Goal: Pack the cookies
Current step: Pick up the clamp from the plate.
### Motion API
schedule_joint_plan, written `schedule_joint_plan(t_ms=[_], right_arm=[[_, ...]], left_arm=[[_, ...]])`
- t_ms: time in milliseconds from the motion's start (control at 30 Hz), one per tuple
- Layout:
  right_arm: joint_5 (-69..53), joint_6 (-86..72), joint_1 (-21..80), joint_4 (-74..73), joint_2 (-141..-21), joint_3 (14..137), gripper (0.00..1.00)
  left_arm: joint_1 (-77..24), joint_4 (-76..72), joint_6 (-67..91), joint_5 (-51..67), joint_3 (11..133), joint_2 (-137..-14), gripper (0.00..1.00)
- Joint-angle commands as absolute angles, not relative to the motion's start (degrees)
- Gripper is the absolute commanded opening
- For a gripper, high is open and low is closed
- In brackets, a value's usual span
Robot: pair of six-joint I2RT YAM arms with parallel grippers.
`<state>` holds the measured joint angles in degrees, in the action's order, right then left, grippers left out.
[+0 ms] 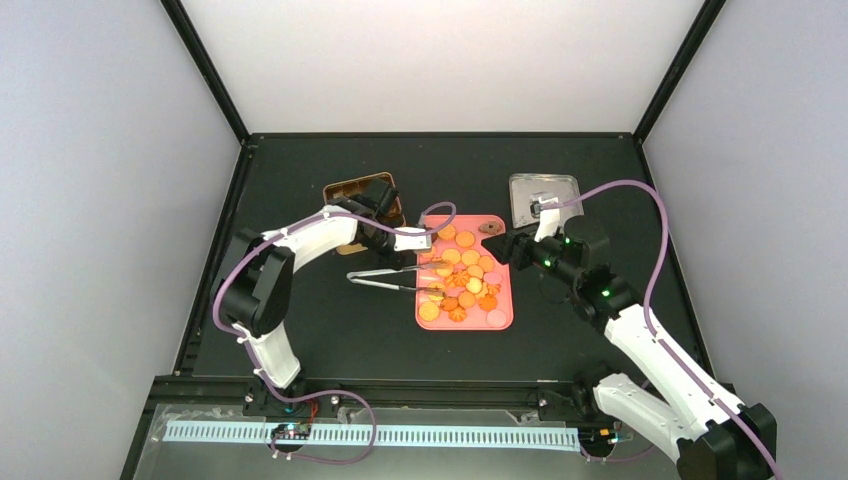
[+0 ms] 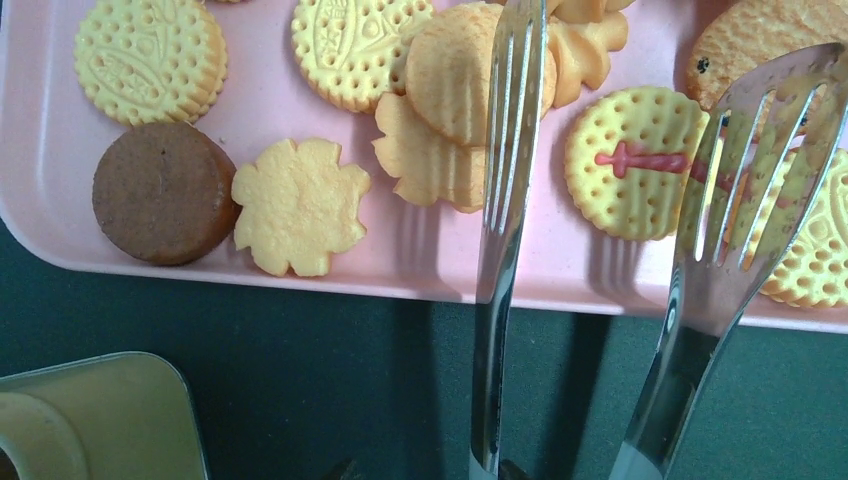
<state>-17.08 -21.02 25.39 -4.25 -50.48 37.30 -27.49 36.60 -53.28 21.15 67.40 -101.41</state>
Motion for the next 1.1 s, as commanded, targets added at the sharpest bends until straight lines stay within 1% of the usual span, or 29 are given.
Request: schedule_joint_plan(t_ms=[0,233,333,400,433,567,700,933,1067], right_arm=[[-17.7,-20.8,25.8,-5.1,-49.7,38.6,0.78],[-18.0,-20.9,25.8,-5.2,-49.5,38.7,0.77],[-18.2,-20.8,25.8,-5.6,-49.2,38.7,0.77],[-18.3,-20.7,25.7,-5.8,-48.9,38.7,0.77],[-18.3,-20.7,25.7,-5.9,-48.7,38.7,0.77],[-18.3,-20.7,25.8,-6.1,-48.0,38.9,0.76],[-18.6,-21.0,25.8,-5.9,-47.6,38.9,0.74],[-19.5,-21.7,25.8,-4.3,-47.8,38.7,0.73],[-20.3,-21.7,25.8,-4.2,-47.7,39.5,0.72]], left_arm=[[-27.9,35.9,-53.6,21.9,68.4,-102.7,0.35],[-28.4,34.6,-54.6,21.3,67.1,-103.8,0.34],[-29.4,33.4,-54.8,20.9,66.1,-104.0,0.38],[-29.8,32.6,-54.7,20.4,65.8,-104.2,0.38],[-30.0,32.5,-54.7,20.2,66.0,-104.4,0.36],[-30.2,32.9,-54.5,19.7,66.4,-104.2,0.16],[-30.1,34.0,-54.4,19.6,66.5,-102.0,0.03],[-30.1,41.3,-52.8,23.7,69.4,-97.0,0.02],[-29.8,50.1,-49.1,30.8,76.1,-93.9,0.02]])
